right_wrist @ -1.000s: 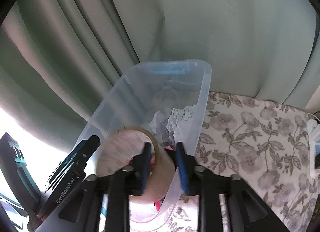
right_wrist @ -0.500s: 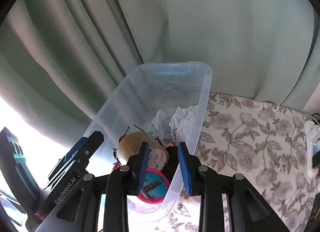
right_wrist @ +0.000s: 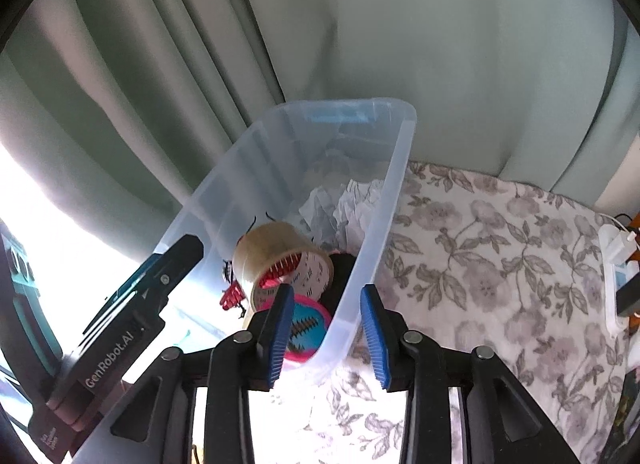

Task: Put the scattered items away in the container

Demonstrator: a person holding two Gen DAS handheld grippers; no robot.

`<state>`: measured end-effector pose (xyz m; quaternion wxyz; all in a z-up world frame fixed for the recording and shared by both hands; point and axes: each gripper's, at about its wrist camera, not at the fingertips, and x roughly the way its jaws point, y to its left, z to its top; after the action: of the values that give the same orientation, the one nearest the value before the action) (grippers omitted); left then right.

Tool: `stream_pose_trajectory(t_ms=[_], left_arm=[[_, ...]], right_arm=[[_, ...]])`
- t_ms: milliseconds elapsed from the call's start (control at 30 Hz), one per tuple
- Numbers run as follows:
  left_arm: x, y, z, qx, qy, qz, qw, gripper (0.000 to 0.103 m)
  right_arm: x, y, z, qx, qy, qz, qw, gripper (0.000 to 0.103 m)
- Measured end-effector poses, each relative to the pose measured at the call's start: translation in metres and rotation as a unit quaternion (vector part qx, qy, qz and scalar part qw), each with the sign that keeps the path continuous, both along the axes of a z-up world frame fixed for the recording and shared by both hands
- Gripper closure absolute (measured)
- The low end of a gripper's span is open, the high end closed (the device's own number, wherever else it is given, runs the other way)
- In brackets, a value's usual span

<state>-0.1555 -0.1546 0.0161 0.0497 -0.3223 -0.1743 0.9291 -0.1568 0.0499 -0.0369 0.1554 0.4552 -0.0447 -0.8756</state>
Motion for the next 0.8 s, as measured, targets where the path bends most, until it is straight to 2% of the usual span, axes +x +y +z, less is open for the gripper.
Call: stream_pose_trajectory(t_ms=[67, 133, 333, 800], left_arm=[[0.002, 0.0, 0.0, 0.002, -0.002, -0.003, 1.0, 0.033], [0.005, -0.001, 0.001, 0.0, -0.004, -0.009, 1.0, 0.025], [0.012, 0.007, 0.0, -0.055, -0.014, -0.019, 0.9982, 0.024], [0.023, 0.005, 0.006, -0.065, -0.017, -0.026, 0.9974, 0.021]], right_arm=[[0.004, 0.0, -0.001, 0.001, -0.001, 0.002, 1.0, 0.064], [0.007, -0.002, 0.0, 0.002, 0.0, 0.004, 1.0, 0.063], [0.015, -0.004, 0.003, 0.007, 0.002, 0.009, 1.0, 0.062], [0.027, -0.006, 0.01, 0.014, 0.002, 0.011, 1.0, 0.062]])
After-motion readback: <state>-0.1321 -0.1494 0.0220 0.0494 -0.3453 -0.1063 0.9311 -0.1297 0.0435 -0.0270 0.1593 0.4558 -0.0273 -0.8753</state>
